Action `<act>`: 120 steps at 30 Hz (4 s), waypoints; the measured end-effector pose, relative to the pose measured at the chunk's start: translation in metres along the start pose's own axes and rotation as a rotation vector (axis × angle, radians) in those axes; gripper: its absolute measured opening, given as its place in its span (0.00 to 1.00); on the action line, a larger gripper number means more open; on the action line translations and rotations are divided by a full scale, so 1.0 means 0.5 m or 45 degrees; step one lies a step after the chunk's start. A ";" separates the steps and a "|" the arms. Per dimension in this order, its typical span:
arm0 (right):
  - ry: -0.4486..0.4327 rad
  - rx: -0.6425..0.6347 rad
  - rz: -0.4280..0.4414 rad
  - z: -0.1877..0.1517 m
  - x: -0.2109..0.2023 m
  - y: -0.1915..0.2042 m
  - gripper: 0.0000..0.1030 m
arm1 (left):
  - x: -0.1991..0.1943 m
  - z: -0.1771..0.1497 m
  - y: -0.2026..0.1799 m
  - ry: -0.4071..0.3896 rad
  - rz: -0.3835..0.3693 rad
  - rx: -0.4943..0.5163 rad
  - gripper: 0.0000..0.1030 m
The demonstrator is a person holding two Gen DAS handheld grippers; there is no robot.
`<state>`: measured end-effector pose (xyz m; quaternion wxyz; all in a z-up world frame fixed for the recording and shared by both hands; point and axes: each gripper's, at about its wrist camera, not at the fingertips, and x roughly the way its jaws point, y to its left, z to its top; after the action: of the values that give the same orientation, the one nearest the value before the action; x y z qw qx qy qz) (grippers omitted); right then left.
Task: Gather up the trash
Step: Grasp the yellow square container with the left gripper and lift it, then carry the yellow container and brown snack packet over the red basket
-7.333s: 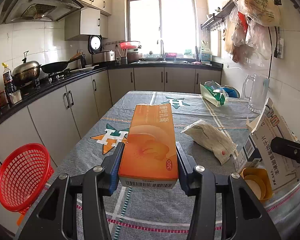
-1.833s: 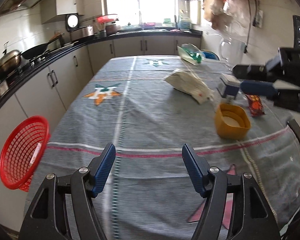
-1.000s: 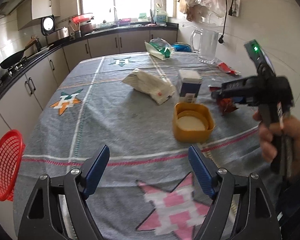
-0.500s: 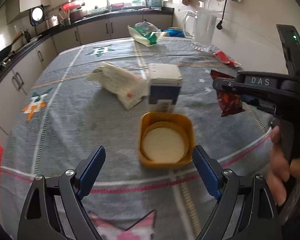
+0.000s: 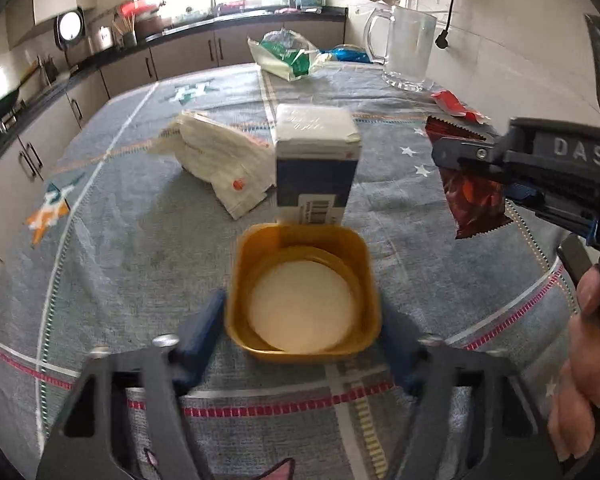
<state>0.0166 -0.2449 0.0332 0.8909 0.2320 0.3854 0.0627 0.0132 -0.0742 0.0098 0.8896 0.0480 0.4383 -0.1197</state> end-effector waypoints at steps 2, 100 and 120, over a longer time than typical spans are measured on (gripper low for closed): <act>0.000 -0.014 0.001 -0.001 0.001 0.005 0.33 | -0.003 -0.003 0.011 -0.007 -0.004 -0.016 0.62; -0.070 -0.418 0.269 -0.162 -0.099 0.282 0.33 | -0.265 -0.122 0.304 -0.485 0.338 -0.377 0.62; 0.124 -0.591 0.389 -0.230 -0.012 0.488 0.33 | -0.336 -0.208 0.500 -0.530 0.414 -0.615 0.62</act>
<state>-0.0537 0.0112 0.0812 0.8809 0.0739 0.3637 0.2938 -0.1015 0.2161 0.0741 0.9528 -0.1201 0.2500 0.1233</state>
